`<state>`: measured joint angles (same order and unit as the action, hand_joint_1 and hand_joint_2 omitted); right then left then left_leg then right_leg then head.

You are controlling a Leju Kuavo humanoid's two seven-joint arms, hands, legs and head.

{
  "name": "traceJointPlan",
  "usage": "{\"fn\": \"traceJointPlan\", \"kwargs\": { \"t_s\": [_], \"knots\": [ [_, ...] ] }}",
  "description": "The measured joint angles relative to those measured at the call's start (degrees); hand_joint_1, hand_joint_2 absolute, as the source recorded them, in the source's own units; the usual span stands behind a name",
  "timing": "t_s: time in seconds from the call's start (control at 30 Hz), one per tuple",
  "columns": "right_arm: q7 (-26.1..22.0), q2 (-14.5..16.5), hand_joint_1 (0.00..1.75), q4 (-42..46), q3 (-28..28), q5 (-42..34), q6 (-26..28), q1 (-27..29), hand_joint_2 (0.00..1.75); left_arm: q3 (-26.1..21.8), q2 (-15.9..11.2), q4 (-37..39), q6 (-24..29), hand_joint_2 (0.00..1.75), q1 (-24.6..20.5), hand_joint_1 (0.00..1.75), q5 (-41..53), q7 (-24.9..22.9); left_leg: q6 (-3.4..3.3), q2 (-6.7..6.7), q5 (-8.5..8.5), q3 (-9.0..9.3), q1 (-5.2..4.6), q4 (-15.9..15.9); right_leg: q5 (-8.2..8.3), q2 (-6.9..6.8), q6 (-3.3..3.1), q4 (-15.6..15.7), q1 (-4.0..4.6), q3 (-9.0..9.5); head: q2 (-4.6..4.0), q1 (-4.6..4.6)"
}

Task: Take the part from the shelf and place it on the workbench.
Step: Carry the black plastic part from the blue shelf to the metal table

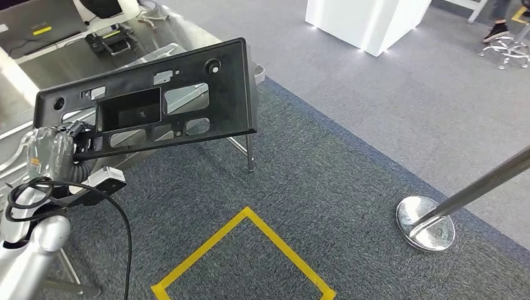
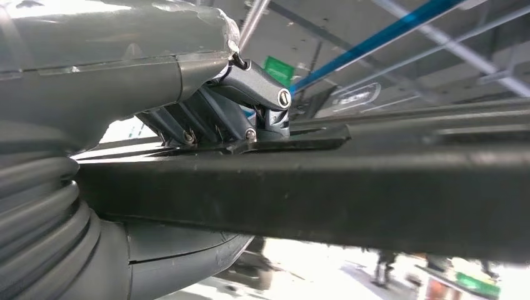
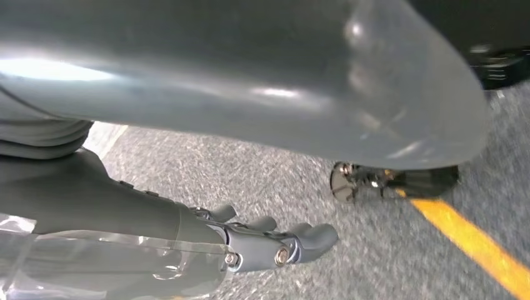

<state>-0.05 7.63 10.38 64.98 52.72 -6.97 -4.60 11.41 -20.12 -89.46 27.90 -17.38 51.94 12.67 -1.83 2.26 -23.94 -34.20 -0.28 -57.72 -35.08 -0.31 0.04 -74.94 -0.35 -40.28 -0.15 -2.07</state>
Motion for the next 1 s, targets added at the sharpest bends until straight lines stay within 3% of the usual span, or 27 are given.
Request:
{"fn": "traceJointPlan", "kwargs": {
  "t_s": [0.07, 0.13, 0.2, 0.27, 0.33, 0.4, 0.47, 0.5, 0.53, 0.57, 0.63, 0.7, 0.77, 0.8, 0.87, 0.93, 0.97, 1.0],
  "knots": [
    [-0.1, -0.1, 0.00, 0.0, 0.0, -0.2, 0.0, 0.1, 0.00, 0.0, 0.0, 0.4, -0.1, 1.75, 0.0, 1.75, -0.1, -0.2, 0.31, 1.73, -0.23, -0.02, 0.12, -0.5, 4.23, 0.67, 0.05, 5.1, -0.23, 1.75, 0.00, 0.00],
    [-0.2, -0.2, 0.00, 0.0, 0.0, -0.4, 0.0, 0.0, 0.00, 0.0, 0.0, 0.7, 0.0, 1.75, -0.2, 1.75, -0.3, -0.4, 0.90, 3.21, -0.58, -0.32, 0.19, -1.2, 7.46, 3.33, 0.06, 11.8, -0.60, 4.49, 0.00, -0.01],
    [-0.2, -0.2, 0.00, 0.0, 0.0, -0.5, 0.1, -0.1, 0.00, 0.0, 0.0, 1.1, 0.0, 1.75, -0.4, 1.75, -0.4, -0.6, 1.55, 4.37, -0.66, -0.79, 0.34, -1.5, 7.92, 4.72, -0.15, 14.2, -0.55, 5.40, 0.00, 0.01],
    [-0.2, -0.2, 0.00, 0.0, 0.0, -0.5, 0.1, -0.3, 0.00, 0.0, 0.0, 1.5, 0.0, 1.75, -0.5, 1.75, -0.5, -0.7, 2.13, 5.36, -0.56, -1.05, 0.55, -1.4, 8.07, 3.43, -0.72, 14.6, -0.38, 5.61, 0.00, 0.02],
    [-0.1, -0.3, 0.00, 0.0, 0.0, -0.6, 0.1, -0.3, 0.00, -0.1, -0.1, 1.9, 0.0, 1.75, -0.8, 1.75, -0.6, -0.8, 2.70, 3.48, -1.63, -1.83, 0.48, -3.0, 8.15, 2.06, -1.40, 15.0, -0.48, 6.02, 0.00, 0.01],
    [-0.1, -0.3, 0.00, 0.0, 0.0, -0.6, 0.1, -0.3, 0.00, 0.0, -0.1, 2.5, 0.0, 1.75, -1.4, 1.75, -0.8, -1.0, 3.26, -0.10, -4.60, -4.54, 0.47, -9.0, 8.07, 0.65, -1.92, 15.3, -0.38, 6.33, 0.00, -0.01],
    [-0.1, -0.2, 0.00, 0.0, 0.0, -0.6, 0.2, -0.3, 0.00, 0.0, -0.1, 3.3, 0.0, 1.75, -1.6, 1.75, -1.0, -1.3, 3.64, -1.58, -7.04, -7.96, 0.71, -15.8, 7.83, -0.80, -2.15, 15.3, -0.23, 6.44, 0.00, -0.01],
    [-0.1, -0.2, 0.00, 0.0, 0.1, -0.6, 0.2, -0.2, 0.00, 0.0, -0.1, 3.6, 0.0, 1.75, -1.6, 1.75, -1.0, -1.3, 3.72, -1.81, -6.89, -8.63, 0.79, -17.0, 7.68, -1.56, -2.17, 15.3, -0.21, 6.55, 0.00, -0.01],
    [-0.1, -0.2, 0.00, 0.0, 0.1, -0.6, 0.2, -0.2, 0.00, 0.0, -0.1, 4.0, 0.0, 1.75, -1.6, 1.75, -1.0, -1.3, 3.73, -1.99, -5.71, -8.17, 0.85, -15.9, 7.51, -2.30, -2.14, 15.3, -0.20, 6.72, 0.00, -0.01],
    [-0.1, -0.2, 0.00, 0.0, 0.1, -0.6, 0.2, -0.3, 0.00, 0.0, -0.1, 4.3, 0.0, 1.75, -1.7, 1.75, -1.0, -1.3, 3.63, -2.42, -3.73, -6.61, 0.87, -12.7, 7.31, -3.03, -2.06, 15.3, -0.19, 6.98, 0.00, -0.01],
    [-0.1, -0.1, 0.00, 0.0, 0.1, -0.6, 0.2, -0.3, 0.00, 0.1, -0.1, 4.7, 0.0, 1.75, -2.2, 1.75, -1.0, -1.4, 3.12, -4.90, -0.69, -2.72, 0.41, -5.0, 6.85, -4.37, -1.74, 15.3, 0.02, 7.52, 0.00, -0.01],
    [-0.1, -0.1, 0.00, 0.0, 0.1, -0.6, 0.2, -0.3, 0.00, 0.1, -0.1, 5.0, 0.0, 1.75, -2.9, 1.75, -1.0, -1.4, 2.36, -6.49, -0.16, -1.02, -0.22, -1.4, 6.51, -5.64, -1.25, 15.4, 0.36, 7.88, 0.00, 0.00],
    [-0.1, 0.0, 0.00, 0.0, 0.1, -0.6, 0.2, -0.6, 0.00, 0.1, -0.1, 5.3, 0.0, 1.75, -3.1, 1.75, -1.0, -1.5, 1.66, -5.22, -0.14, -0.92, -0.21, -1.0, 6.21, -6.87, -0.68, 15.6, 0.50, 8.25, 0.00, 0.01],
    [-0.1, 0.0, 0.00, 0.0, 0.1, -0.6, 0.2, -0.6, 0.00, 0.1, -0.1, 5.5, 0.0, 1.75, -3.2, 1.75, -1.0, -1.5, 1.36, -4.46, -0.01, -0.77, -0.03, -0.7, 5.87, -6.42, -0.36, 15.3, 0.44, 8.39, 0.00, 0.01],
    [-0.1, 0.0, 0.00, 0.0, 0.1, -0.6, 0.2, -0.7, 0.00, 0.1, -0.1, 5.8, 0.1, 1.75, -3.6, 1.75, -1.0, -1.5, 0.63, -3.14, 0.31, -0.46, 0.42, -0.2, 3.81, -3.39, 0.12, 11.9, 0.17, 6.99, 0.00, 0.02],
    [-0.1, 0.0, 0.00, 0.0, 0.1, -0.6, 0.2, -0.6, 0.00, 0.3, 0.1, 6.2, 0.1, 1.75, -4.0, 1.75, -1.0, -1.5, 0.21, -1.84, 0.33, -0.50, 0.45, -0.2, 0.56, -0.58, 0.29, 4.7, -0.09, 3.09, 0.00, 0.01],
    [-0.1, 0.0, 0.00, 0.0, 0.1, -0.6, 0.2, -0.5, 0.00, 0.4, 0.2, 6.4, 0.1, 1.75, -4.0, 1.75, -1.0, -1.5, 0.16, -1.08, 0.29, -0.51, 0.45, -0.2, -0.42, -0.17, 0.37, 1.4, -0.14, 1.08, 0.00, 0.01],
    [-0.1, 0.0, 0.00, 0.0, 0.1, -0.6, 0.2, -0.5, 0.00, 0.4, 0.3, 6.6, 0.1, 1.75, -4.0, 1.75, -1.0, -1.5, 0.16, -0.26, 0.24, -0.50, 0.44, -0.3, -0.28, -0.05, 0.45, -0.2, -0.19, -0.20, 0.00, 0.01]
  ]
}}
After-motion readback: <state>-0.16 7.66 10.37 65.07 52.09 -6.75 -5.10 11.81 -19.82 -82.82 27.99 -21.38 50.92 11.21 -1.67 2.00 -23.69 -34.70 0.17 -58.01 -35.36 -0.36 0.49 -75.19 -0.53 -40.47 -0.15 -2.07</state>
